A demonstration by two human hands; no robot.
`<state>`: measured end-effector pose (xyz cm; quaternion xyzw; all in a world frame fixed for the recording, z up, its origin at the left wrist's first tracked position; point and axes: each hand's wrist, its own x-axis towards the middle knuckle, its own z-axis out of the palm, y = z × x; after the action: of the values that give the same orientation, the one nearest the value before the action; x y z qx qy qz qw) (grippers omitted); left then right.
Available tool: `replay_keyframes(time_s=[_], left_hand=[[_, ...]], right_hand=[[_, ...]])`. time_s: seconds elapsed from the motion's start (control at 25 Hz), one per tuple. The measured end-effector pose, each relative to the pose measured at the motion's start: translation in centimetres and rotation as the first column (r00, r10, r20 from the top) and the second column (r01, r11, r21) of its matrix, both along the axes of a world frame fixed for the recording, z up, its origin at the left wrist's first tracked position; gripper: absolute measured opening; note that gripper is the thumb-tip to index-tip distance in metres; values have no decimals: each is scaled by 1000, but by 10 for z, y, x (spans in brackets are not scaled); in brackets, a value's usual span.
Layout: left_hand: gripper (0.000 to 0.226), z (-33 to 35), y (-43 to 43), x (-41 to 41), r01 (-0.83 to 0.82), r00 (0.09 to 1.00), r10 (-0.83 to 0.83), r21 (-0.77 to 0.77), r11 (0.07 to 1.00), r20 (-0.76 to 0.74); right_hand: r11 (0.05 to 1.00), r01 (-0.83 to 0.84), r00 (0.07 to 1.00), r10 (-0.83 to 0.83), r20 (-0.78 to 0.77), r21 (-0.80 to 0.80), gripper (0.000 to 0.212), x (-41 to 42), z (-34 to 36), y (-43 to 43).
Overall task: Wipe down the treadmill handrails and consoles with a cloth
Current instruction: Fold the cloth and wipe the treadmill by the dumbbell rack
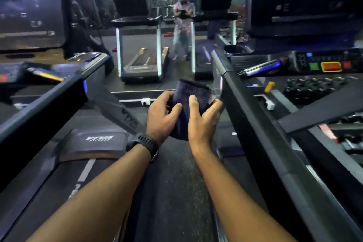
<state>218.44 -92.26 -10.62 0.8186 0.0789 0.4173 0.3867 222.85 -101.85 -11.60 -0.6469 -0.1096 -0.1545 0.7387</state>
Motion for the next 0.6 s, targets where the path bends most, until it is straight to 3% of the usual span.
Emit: replay_keyframes(time_s=[0.2, 0.4, 0.6], left_hand=[[38, -10, 68, 92, 192, 981, -186, 257, 947, -51], [38, -3, 150, 210, 352, 931, -363, 373, 859, -43], [50, -5, 199, 313, 481, 851, -523, 464, 744, -44]], right_hand=[[979, 202, 979, -202, 21, -24, 45, 72, -13, 51], [924, 375, 927, -372, 54, -68, 45, 159, -5, 120], [736, 636, 771, -604, 199, -232, 48, 237, -11, 167]])
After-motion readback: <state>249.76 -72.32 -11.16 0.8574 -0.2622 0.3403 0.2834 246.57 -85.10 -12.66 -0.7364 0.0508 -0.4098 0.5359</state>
